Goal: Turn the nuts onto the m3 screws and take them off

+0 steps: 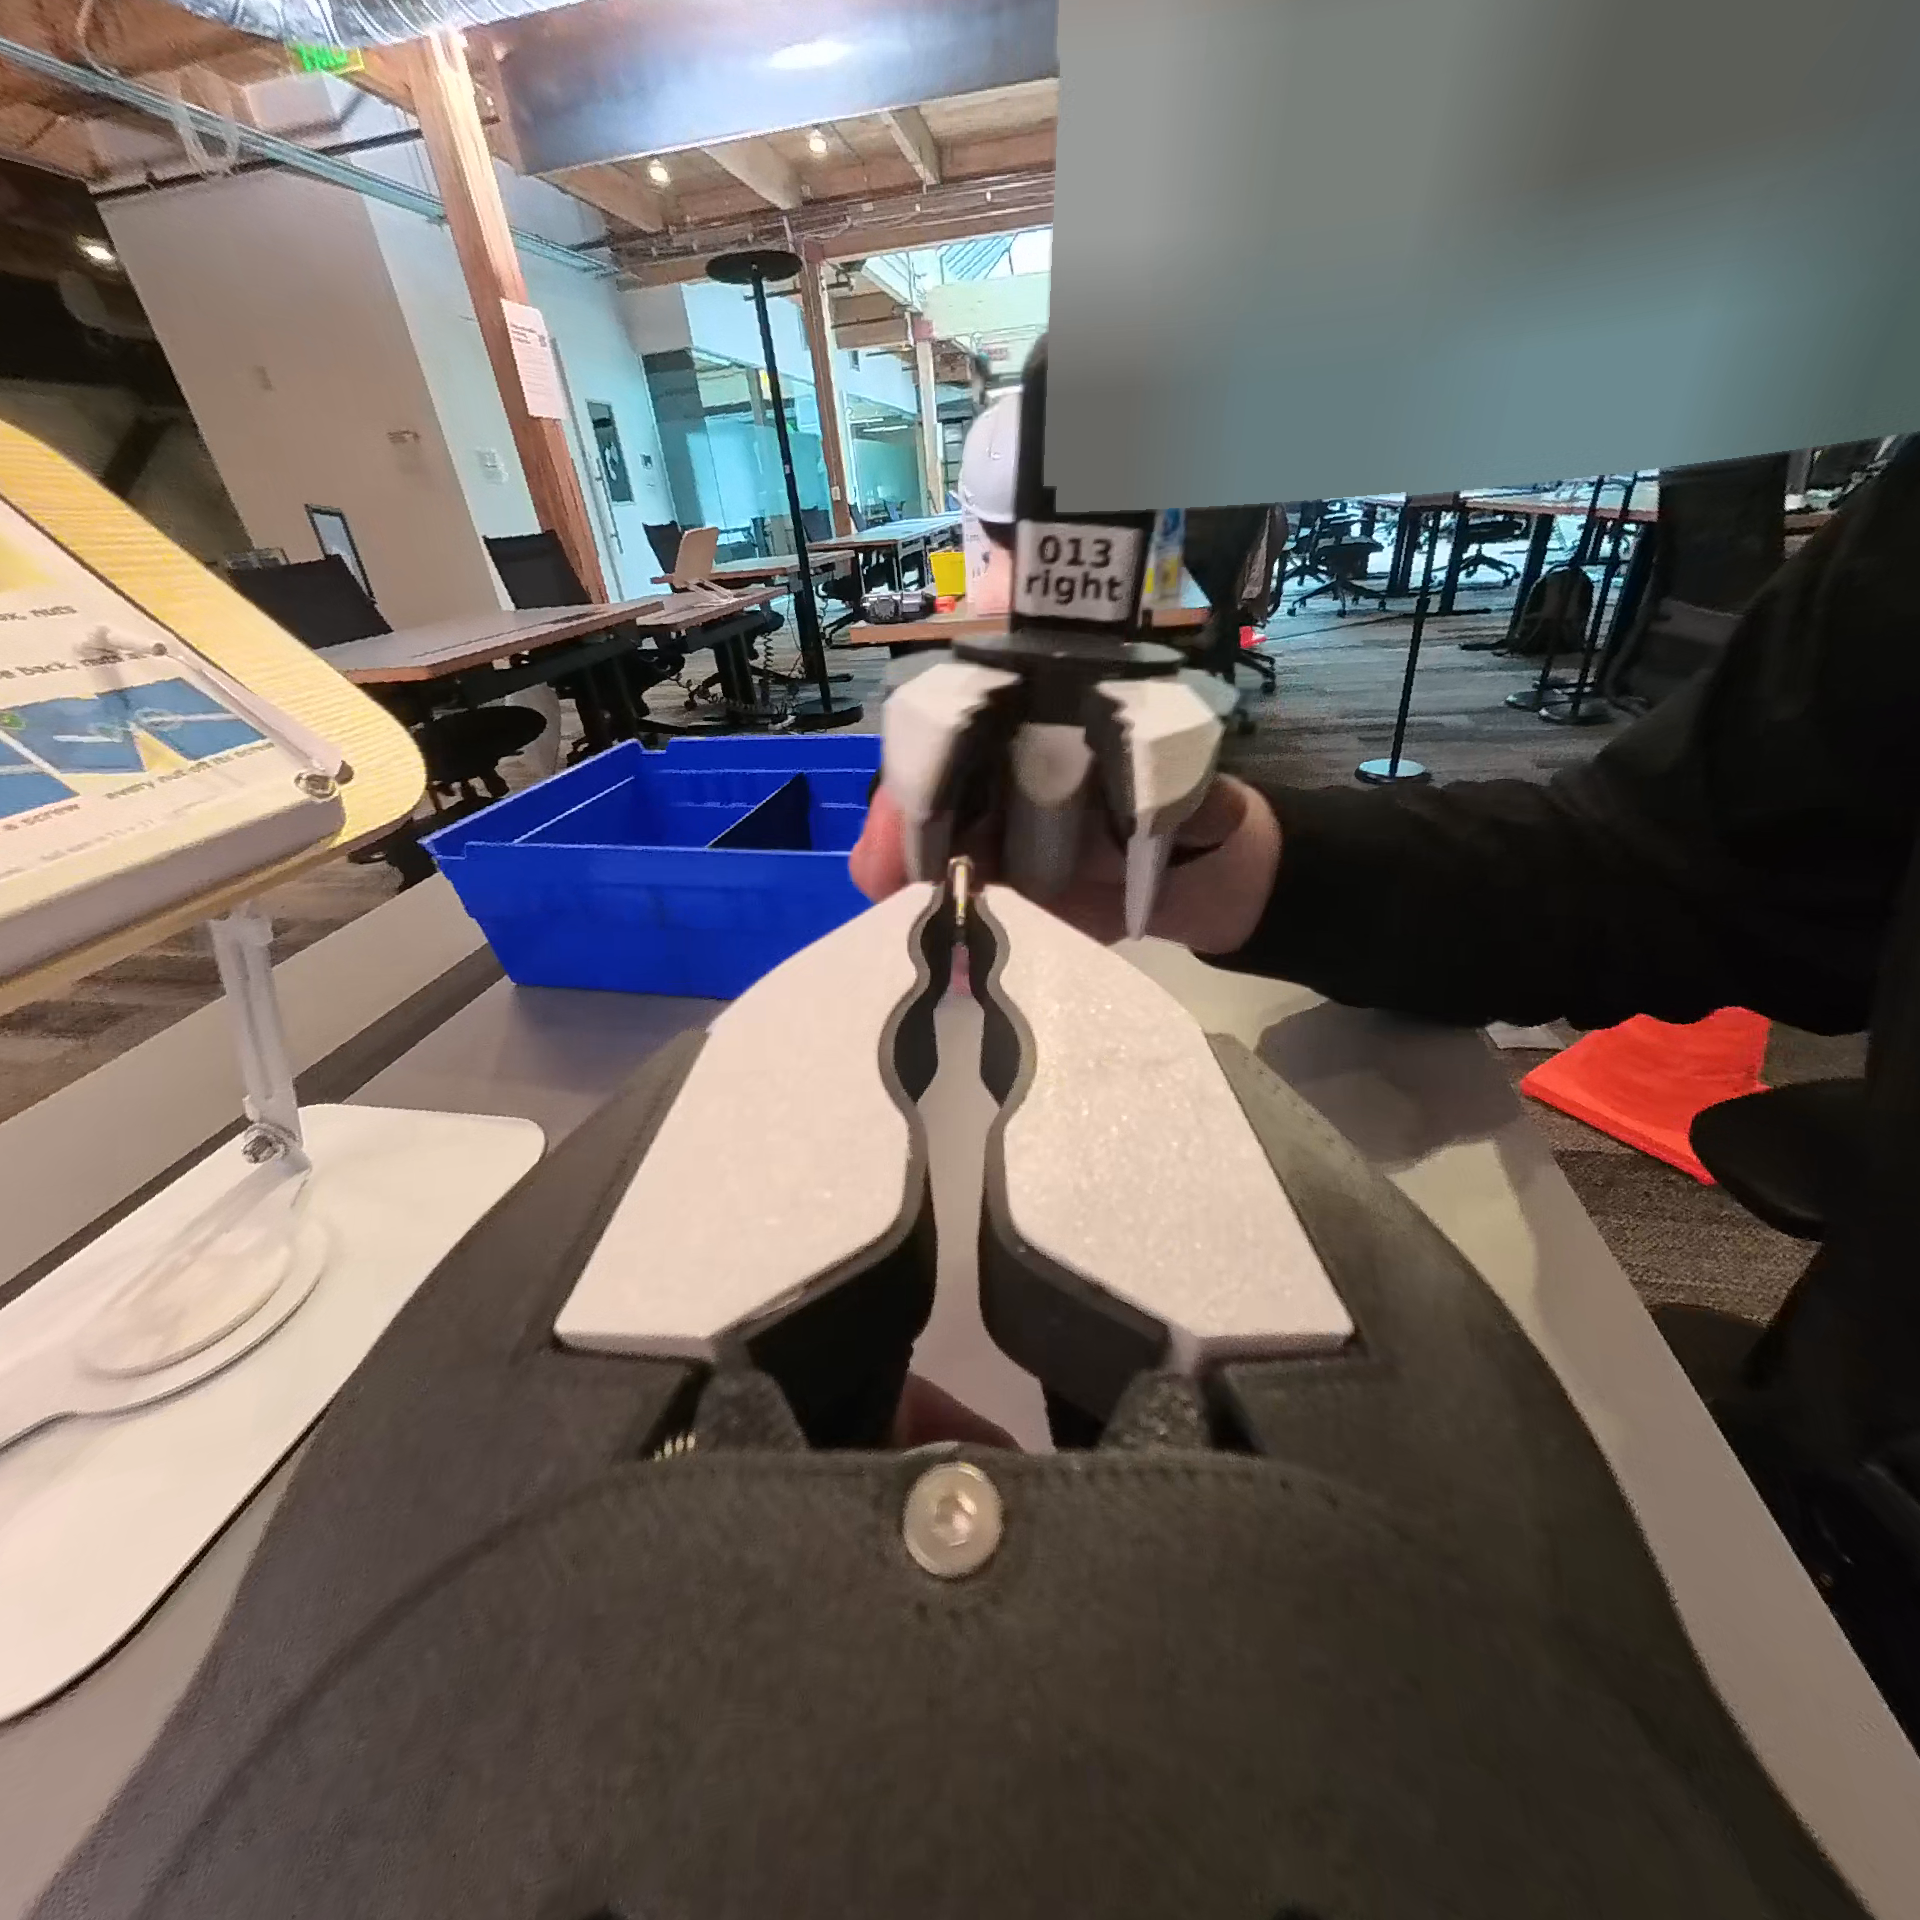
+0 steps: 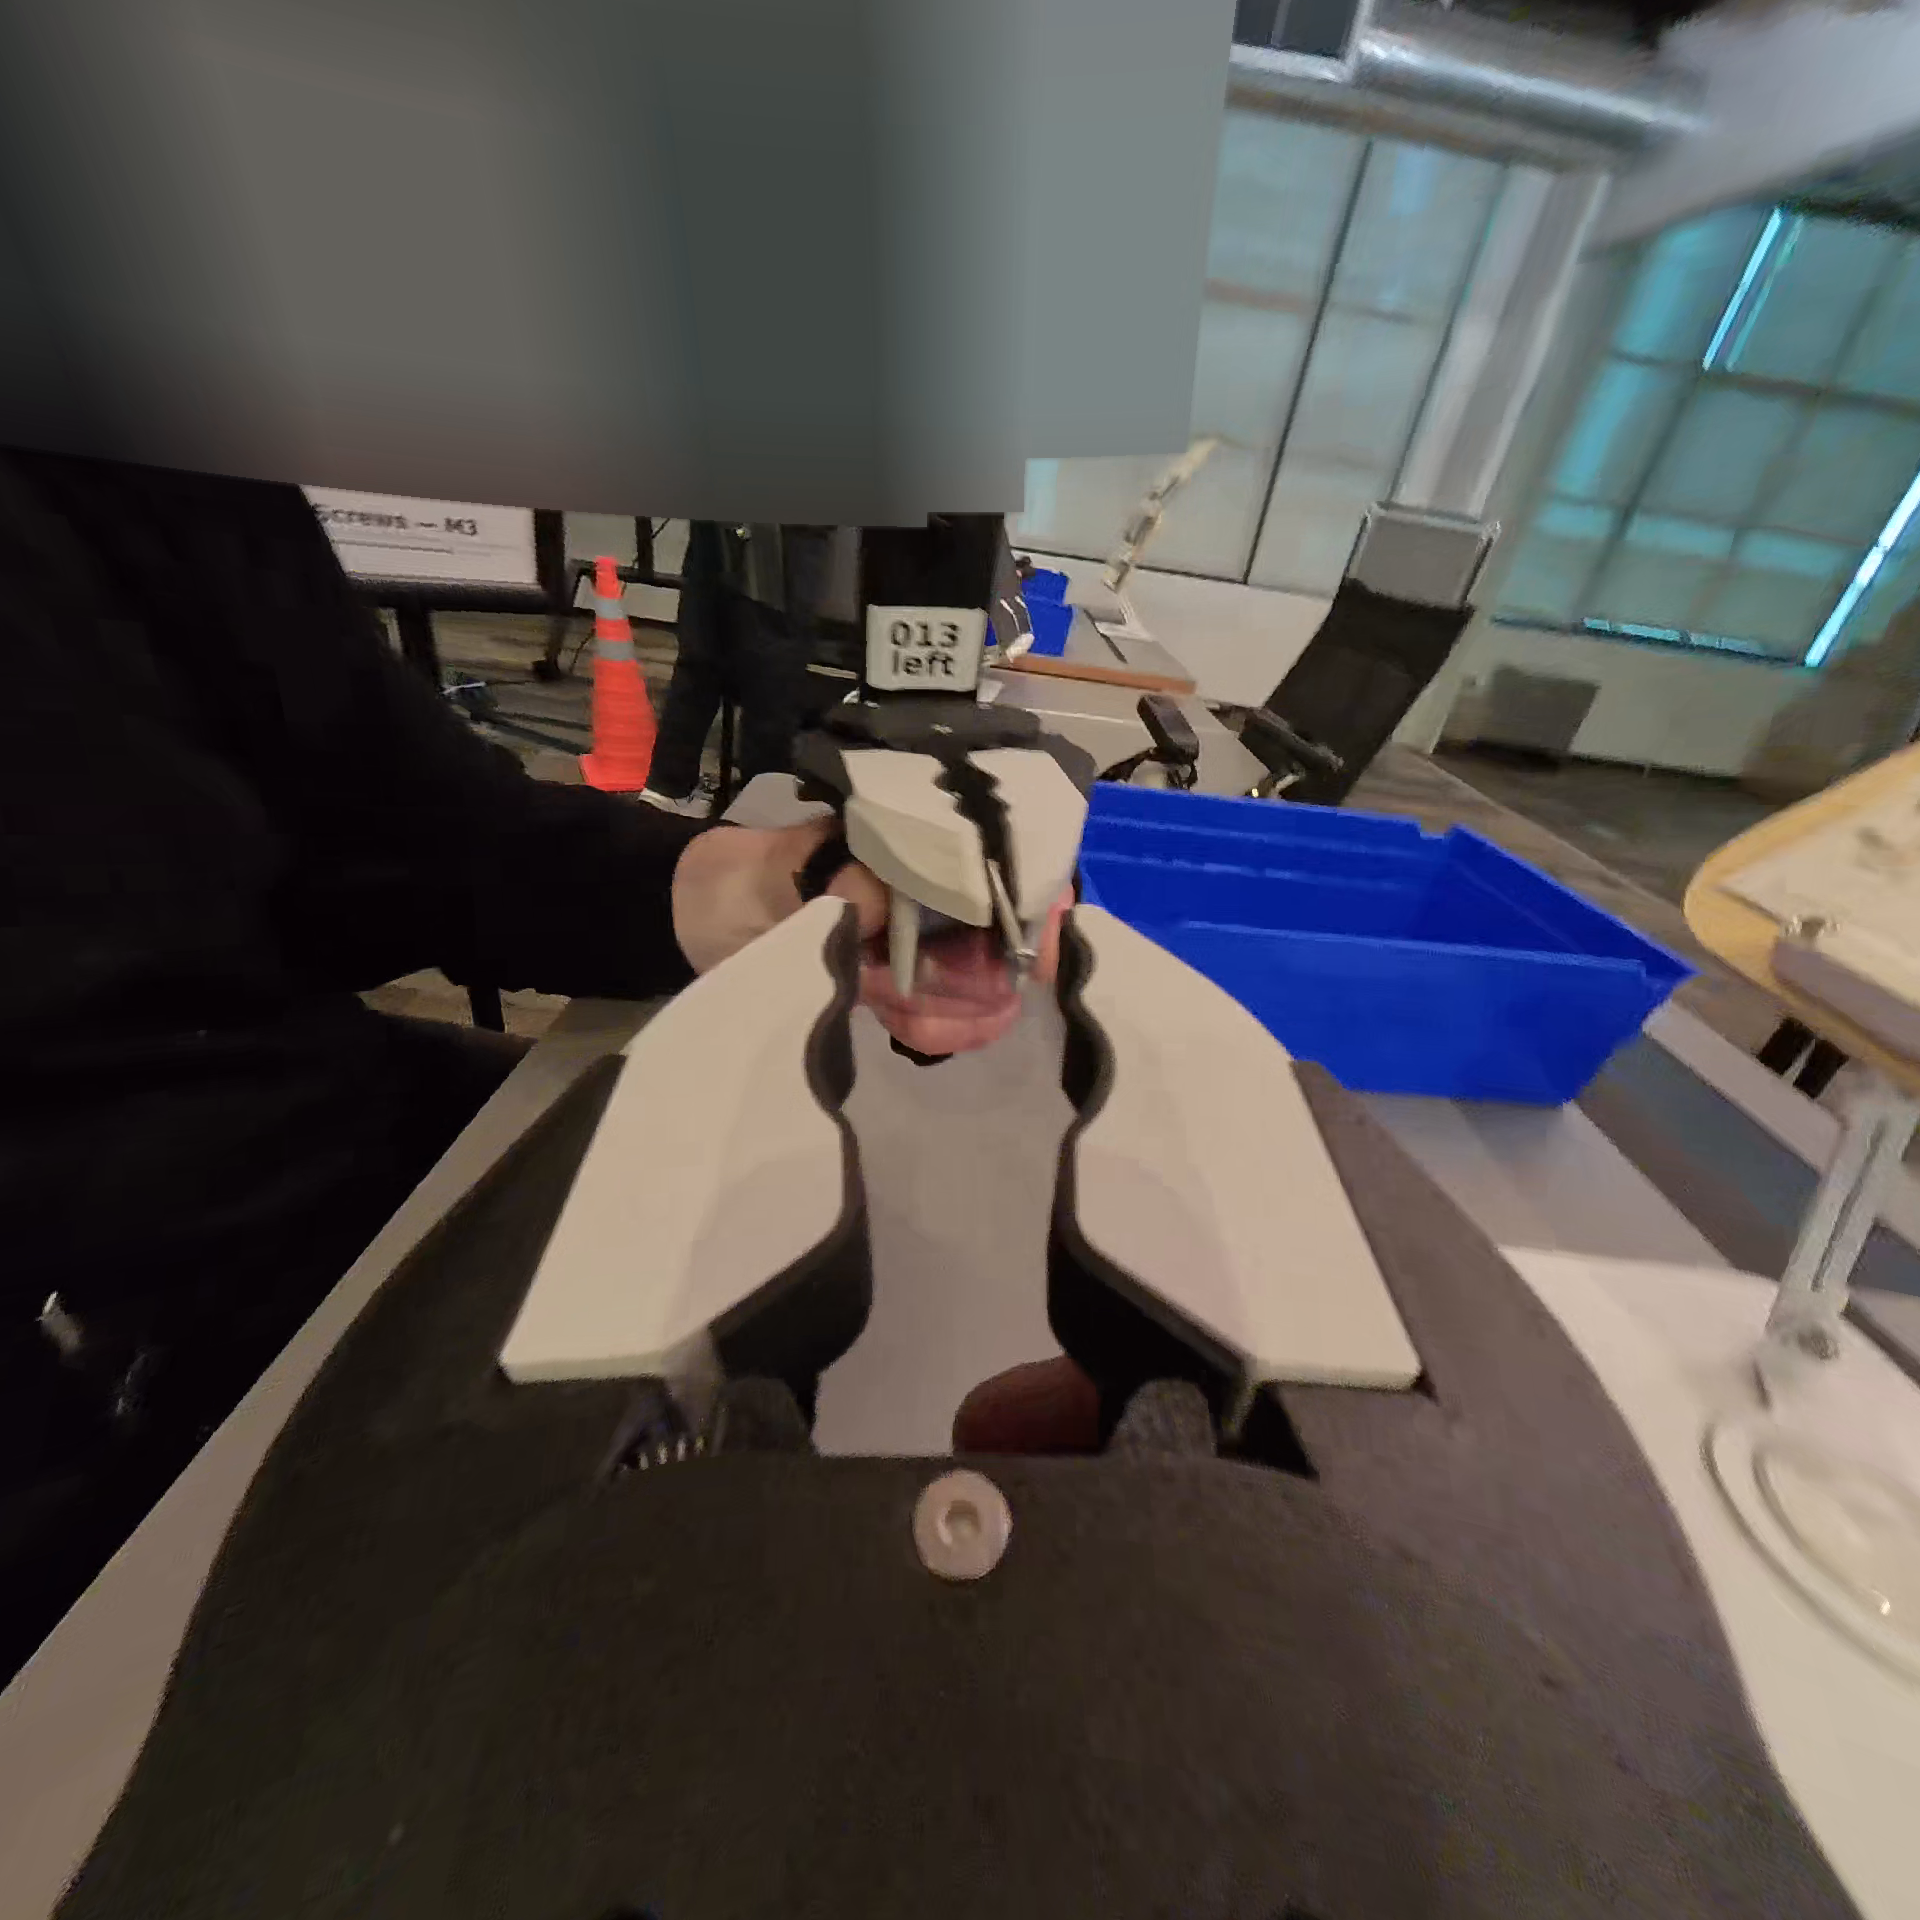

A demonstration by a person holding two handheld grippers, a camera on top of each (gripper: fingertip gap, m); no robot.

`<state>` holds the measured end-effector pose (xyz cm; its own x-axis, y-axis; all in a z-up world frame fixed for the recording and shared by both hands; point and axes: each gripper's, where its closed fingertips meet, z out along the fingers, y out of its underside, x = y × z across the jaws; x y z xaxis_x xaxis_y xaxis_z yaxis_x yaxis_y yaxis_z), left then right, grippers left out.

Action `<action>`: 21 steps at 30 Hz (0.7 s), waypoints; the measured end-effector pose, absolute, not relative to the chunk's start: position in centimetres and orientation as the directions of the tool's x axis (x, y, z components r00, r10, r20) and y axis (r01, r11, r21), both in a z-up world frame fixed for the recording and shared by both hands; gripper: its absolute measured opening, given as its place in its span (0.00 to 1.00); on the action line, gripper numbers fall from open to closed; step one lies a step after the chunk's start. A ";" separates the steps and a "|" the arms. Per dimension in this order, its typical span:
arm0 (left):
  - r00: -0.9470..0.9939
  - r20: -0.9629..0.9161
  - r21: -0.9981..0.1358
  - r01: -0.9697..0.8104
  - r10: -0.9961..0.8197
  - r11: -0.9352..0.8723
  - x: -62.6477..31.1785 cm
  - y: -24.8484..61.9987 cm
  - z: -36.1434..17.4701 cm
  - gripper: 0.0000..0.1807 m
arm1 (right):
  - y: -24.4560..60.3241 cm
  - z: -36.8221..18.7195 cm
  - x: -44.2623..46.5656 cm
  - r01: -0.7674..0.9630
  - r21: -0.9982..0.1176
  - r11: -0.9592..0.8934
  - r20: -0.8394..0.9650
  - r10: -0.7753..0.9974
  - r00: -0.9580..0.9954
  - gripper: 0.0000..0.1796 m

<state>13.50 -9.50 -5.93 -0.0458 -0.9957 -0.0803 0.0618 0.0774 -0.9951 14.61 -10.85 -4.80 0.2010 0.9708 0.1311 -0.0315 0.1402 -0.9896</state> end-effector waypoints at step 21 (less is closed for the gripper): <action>-0.067 -0.045 -0.996 0.075 -0.997 0.040 13.8 -9.7 -6.3 0.01 | -12.0 -4.9 14.0 -0.038 -0.982 0.185 0.176 0.970 0.169 0.14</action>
<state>13.84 -9.67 -6.30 -0.0671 -0.9967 -0.0448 0.0750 0.0397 -0.9964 13.96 -11.95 -4.89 0.1688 0.9698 0.1762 -0.0377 0.1850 -0.9820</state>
